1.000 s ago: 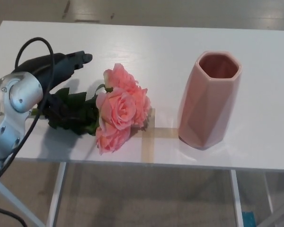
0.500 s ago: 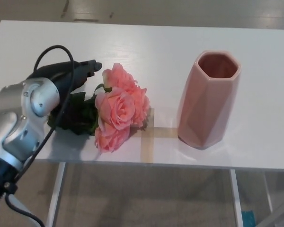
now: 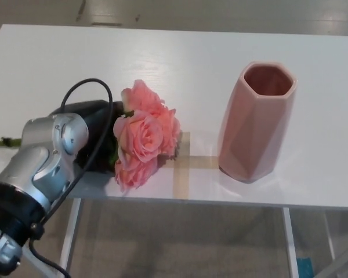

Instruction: Use the left hand to pick up the rose and then lift and insert it into the pink vase.

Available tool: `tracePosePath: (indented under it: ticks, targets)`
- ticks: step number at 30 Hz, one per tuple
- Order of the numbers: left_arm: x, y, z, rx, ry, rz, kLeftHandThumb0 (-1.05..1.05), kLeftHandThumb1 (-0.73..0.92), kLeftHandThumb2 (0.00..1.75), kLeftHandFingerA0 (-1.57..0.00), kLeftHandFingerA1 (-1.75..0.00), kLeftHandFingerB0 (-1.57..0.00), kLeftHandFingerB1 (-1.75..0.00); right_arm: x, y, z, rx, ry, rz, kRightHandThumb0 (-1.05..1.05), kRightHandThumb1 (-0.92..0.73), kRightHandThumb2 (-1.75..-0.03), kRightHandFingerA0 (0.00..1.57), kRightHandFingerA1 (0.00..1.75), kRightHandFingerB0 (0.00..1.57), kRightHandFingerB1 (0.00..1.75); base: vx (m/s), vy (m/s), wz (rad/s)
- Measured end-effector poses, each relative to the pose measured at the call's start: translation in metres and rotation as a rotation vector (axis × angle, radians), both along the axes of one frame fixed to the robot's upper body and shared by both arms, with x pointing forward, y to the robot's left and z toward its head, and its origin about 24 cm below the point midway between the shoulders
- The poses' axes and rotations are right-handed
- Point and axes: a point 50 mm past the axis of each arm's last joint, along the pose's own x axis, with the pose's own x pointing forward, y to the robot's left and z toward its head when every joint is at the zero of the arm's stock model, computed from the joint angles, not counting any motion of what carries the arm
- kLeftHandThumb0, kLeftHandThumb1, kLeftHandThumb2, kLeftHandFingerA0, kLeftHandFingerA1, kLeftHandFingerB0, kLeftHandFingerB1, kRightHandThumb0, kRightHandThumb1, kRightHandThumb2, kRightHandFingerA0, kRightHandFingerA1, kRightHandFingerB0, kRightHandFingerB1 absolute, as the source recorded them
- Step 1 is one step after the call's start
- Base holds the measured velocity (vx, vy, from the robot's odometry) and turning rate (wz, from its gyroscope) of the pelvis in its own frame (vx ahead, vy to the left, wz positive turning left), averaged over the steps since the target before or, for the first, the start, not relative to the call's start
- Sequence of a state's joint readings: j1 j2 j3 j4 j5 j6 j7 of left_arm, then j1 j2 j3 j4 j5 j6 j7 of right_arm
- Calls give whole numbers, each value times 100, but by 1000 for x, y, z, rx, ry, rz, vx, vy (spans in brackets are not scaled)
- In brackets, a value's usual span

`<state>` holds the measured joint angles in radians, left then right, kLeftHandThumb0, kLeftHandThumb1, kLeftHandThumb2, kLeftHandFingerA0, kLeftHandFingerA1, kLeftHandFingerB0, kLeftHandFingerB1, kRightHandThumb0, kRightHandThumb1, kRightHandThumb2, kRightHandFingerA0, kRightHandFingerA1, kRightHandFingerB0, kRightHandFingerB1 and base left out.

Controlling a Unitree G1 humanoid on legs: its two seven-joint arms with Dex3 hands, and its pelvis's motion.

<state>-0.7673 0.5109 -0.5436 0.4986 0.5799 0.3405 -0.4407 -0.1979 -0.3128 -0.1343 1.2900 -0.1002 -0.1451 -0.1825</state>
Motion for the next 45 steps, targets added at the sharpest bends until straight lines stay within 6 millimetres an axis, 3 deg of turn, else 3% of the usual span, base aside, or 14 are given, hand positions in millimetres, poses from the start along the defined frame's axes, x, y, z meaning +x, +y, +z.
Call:
tracePosePath:
  ticks: [11,12,13,14,18,19,22,23,35,36,38,40,43,45]
  targets:
    - [7,-2,-8,52,32,21,-50,34,67,0,0,0,-8,1,0,0,12,-1,4,-26,-64,-59,71,44,57,40,0,0,0]
    - [7,-3,-8,54,32,20,-21,39,85,-34,-56,-7,-45,1,0,0,13,-1,4,-25,-64,-58,71,44,58,40,0,0,0]
    - [7,-3,-8,56,30,17,-17,62,59,-103,-84,-57,-40,1,0,0,13,-1,4,-26,-64,-58,72,44,58,40,0,0,0]
    - [8,-3,-7,61,22,13,-16,61,58,-111,-89,-66,-44,1,0,0,13,-2,5,-26,-63,-59,72,44,59,40,0,0,0]
    - [12,-6,3,79,-27,-15,-16,61,58,-111,-89,-66,-44,2,1,1,13,-5,6,-26,-63,-59,72,44,59,40,0,0,0]
    - [12,-6,3,81,-30,-19,-18,70,61,-87,-104,-69,-46,2,1,1,13,-6,7,-26,-64,-59,74,45,59,40,0,0,0]
    - [11,-8,2,74,-54,-45,-18,70,61,-87,-104,-69,-46,3,1,1,12,-7,8,-26,-64,-59,74,45,59,40,0,0,0]
    - [10,-8,0,72,-61,-52,-19,77,63,-70,-122,-66,-45,3,1,1,12,-7,8,-26,-64,-59,74,45,59,41,0,0,0]
    - [2,-12,-4,-27,-141,-98,-21,76,64,-67,-136,-77,-52,3,0,1,14,-12,10,-26,-64,-59,74,45,60,41,0,0,0]
    - [2,-12,-4,-31,-144,-101,-21,76,64,-61,-144,-84,-59,3,0,1,15,-12,9,-26,-64,-59,74,45,60,41,0,0,0]
    - [1,-11,-3,-43,-157,-102,-30,69,73,-65,-135,-79,-59,3,0,1,15,-13,10,-26,-64,-59,74,45,60,41,0,0,0]
    - [1,-10,-1,-57,-191,-107,-19,71,61,-64,-150,-84,-65,3,0,1,14,-13,10,-26,-64,-58,74,45,61,41,0,0,0]
    - [1,-10,3,-70,-255,-122,-31,66,68,-70,-142,-83,-59,3,0,2,14,-13,11,-26,-64,-58,74,45,61,41,0,0,0]
    - [2,-11,6,-77,-291,-130,-22,71,62,-69,-153,-79,-49,4,0,2,14,-14,13,-26,-64,-58,74,45,61,41,0,0,0]
